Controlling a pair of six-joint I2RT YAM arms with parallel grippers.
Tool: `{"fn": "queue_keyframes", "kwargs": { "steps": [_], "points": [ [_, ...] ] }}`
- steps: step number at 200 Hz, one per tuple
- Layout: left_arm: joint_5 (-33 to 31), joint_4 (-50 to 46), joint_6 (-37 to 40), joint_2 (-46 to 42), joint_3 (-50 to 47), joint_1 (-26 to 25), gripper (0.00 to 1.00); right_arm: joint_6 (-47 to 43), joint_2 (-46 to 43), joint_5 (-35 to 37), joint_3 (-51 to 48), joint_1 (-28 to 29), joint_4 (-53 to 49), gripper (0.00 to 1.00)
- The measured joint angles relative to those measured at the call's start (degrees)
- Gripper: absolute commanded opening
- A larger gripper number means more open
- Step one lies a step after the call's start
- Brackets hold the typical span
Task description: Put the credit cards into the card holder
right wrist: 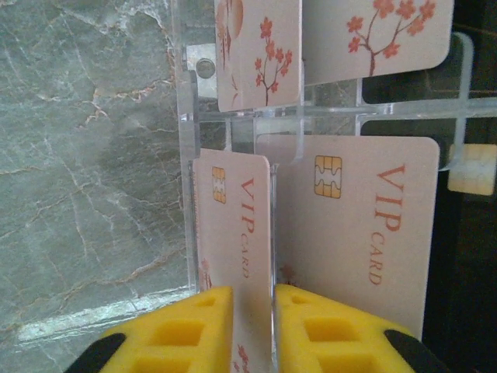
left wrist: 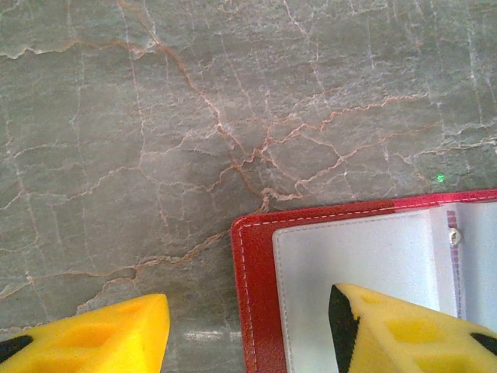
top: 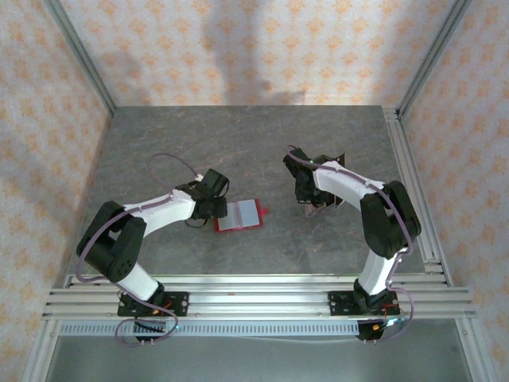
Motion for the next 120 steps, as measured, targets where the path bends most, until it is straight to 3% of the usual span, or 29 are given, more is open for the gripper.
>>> {"fn": "queue_keyframes", "kwargs": {
  "steps": [120],
  "points": [
    [0.0, 0.0, 0.0, 0.0, 0.0, -0.1, 0.58, 0.0, -1.2, -2.8, -0.1, -0.8, 0.7, 0.03]
  ]
}}
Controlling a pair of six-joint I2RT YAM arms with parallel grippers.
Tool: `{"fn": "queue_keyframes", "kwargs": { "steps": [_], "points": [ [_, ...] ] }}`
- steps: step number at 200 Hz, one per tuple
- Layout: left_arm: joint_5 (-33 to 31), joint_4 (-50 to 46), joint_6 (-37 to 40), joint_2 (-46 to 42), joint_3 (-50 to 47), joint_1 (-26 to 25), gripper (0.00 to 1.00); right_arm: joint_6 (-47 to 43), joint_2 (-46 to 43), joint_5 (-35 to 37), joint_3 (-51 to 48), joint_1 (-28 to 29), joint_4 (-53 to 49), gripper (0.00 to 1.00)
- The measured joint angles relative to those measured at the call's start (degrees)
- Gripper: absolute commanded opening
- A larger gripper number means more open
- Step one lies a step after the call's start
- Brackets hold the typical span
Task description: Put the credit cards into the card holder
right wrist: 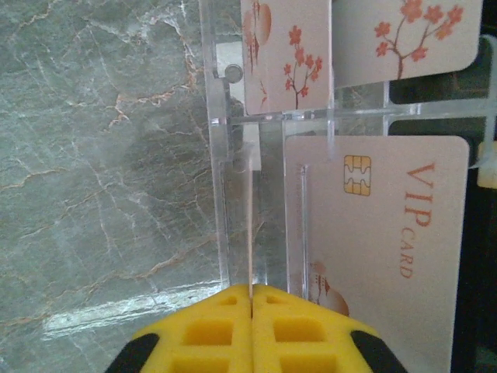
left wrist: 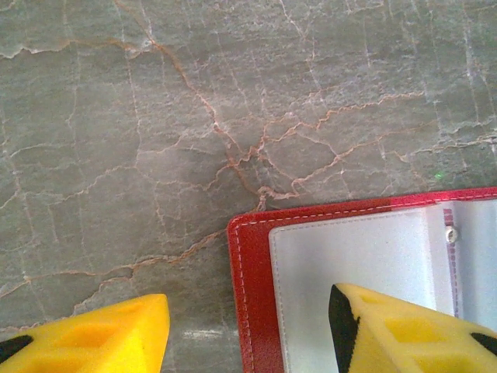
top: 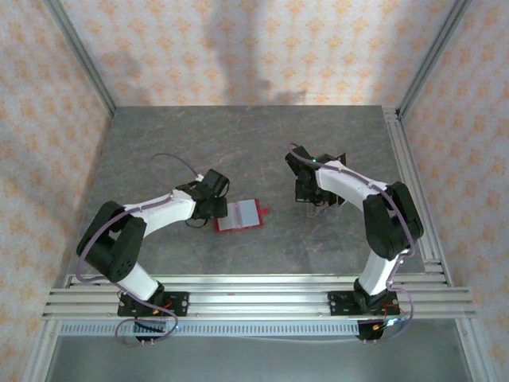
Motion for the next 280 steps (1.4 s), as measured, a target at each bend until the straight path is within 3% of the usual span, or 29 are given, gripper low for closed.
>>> {"fn": "queue_keyframes", "kwargs": {
  "steps": [113, 178, 227, 280],
  "points": [
    [0.0, -0.1, 0.1, 0.0, 1.9, 0.0, 0.58, 0.0, -4.3, -4.7, -0.4, -1.6, 0.6, 0.00],
    [-0.2, -1.1, 0.9, 0.0, 3.8, 0.0, 0.58, 0.0, -12.4, -7.9, -0.3, -1.6, 0.6, 0.00],
    [-1.1, -2.9, 2.3, -0.5, 6.7, 0.0, 0.59, 0.4, -17.1, -16.4, -1.1, -1.6, 3.9, 0.00],
    [-1.5, -5.3, 3.0, -6.0, 6.3, 0.0, 0.61, 5.9, -19.4, -31.3, -9.3, -1.5, 18.3, 0.00]
  ]
}}
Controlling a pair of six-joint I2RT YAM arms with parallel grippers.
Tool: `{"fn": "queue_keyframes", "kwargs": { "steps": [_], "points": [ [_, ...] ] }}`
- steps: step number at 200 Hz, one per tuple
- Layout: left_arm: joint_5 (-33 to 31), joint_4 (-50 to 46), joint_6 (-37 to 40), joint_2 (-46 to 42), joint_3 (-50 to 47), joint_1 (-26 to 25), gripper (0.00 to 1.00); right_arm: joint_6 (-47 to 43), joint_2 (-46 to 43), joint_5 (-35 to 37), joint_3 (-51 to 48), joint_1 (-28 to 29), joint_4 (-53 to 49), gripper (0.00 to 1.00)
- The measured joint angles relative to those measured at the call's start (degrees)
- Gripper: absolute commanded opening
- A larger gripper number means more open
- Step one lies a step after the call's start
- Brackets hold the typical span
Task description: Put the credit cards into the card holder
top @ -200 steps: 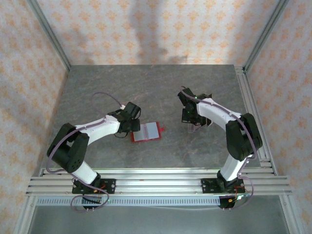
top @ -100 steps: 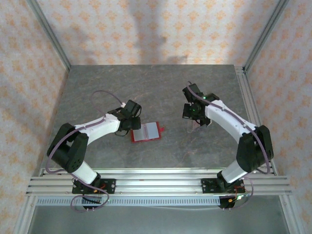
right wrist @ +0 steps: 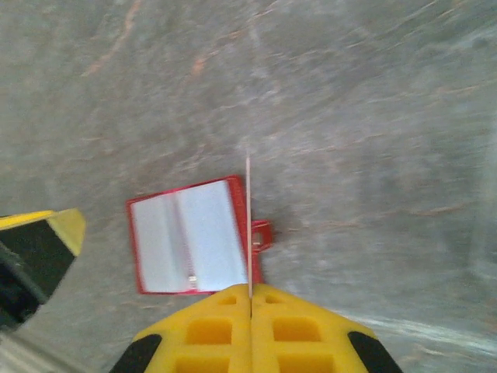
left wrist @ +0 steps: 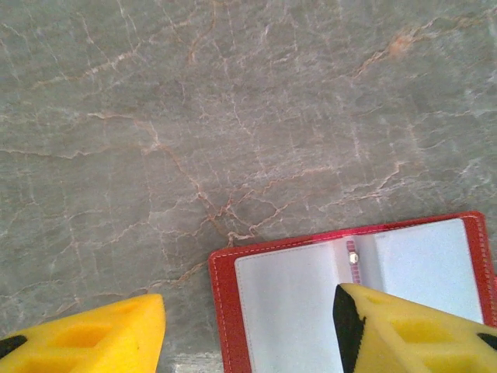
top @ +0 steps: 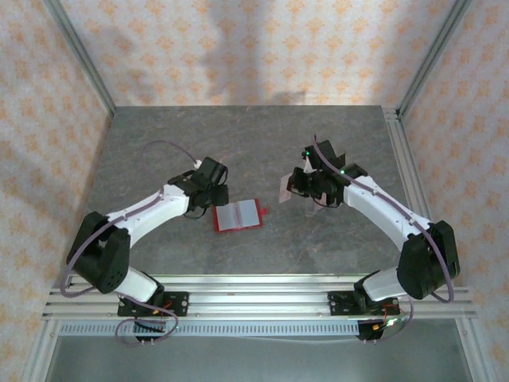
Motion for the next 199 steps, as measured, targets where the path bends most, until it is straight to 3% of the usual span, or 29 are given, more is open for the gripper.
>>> {"fn": "queue_keyframes", "kwargs": {
  "steps": [75, 149, 199],
  "points": [
    [0.2, 0.2, -1.6, -3.3, -7.7, -2.4, 0.62, 8.8, 7.4, -11.9, -11.4, 9.1, 29.6, 0.00],
    [-1.3, 0.7, -3.1, -0.4, -8.3, -6.0, 0.63, 10.9, 15.0, -15.7, -16.7, 9.2, 48.2, 0.00],
    [-3.8, 0.8, -4.2, 1.7, -10.0, -6.1, 0.62, 10.8, 17.9, -16.3, -18.1, 9.2, 53.4, 0.00]
  ]
}}
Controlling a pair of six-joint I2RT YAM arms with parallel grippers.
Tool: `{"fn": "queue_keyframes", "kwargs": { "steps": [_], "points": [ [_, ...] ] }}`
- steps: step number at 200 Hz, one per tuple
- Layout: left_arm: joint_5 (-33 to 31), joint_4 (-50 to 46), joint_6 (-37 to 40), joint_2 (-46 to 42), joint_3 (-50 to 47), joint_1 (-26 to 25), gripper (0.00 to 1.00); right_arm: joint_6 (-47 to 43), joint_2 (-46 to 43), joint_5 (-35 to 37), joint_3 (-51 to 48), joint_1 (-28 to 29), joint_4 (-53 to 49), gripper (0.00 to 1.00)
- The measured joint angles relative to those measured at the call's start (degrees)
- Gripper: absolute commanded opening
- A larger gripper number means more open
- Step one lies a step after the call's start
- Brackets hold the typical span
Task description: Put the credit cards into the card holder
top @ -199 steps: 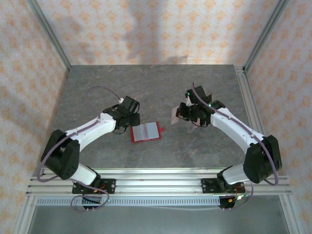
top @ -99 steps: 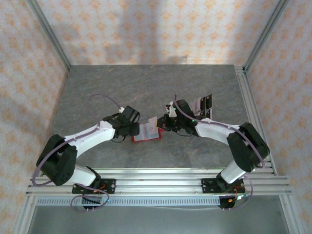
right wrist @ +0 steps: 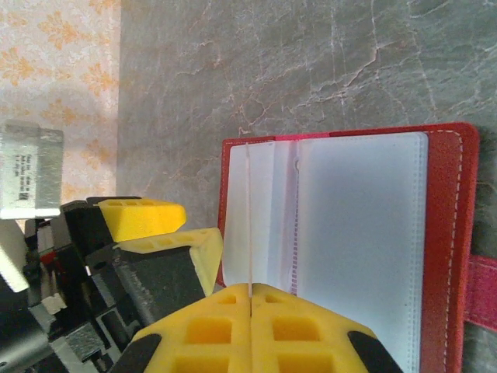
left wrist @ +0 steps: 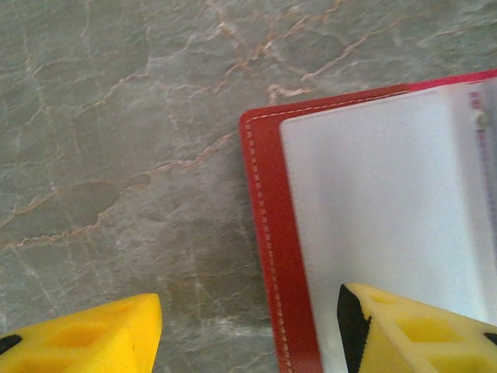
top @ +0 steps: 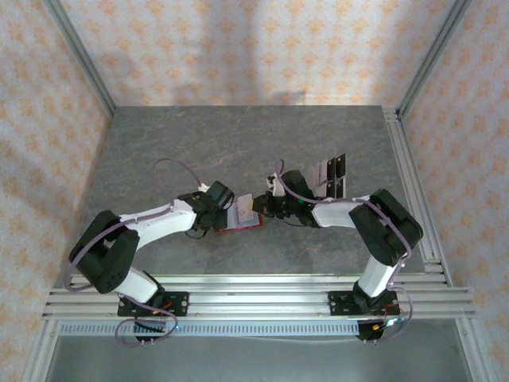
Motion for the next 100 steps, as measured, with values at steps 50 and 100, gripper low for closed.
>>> {"fn": "queue_keyframes", "kwargs": {
  "steps": [50, 100],
  "points": [
    [-3.2, -0.5, -1.6, 2.7, 0.0, 0.0, 0.60, -0.2, 1.9, -0.2, 0.0, 0.0, 1.7, 0.00],
    [-4.1, -0.4, -2.0, 2.9, 0.0, -0.3, 0.60, -0.2, 3.0, -1.1, 0.0, 0.0, 3.7, 0.00]
  ]
}}
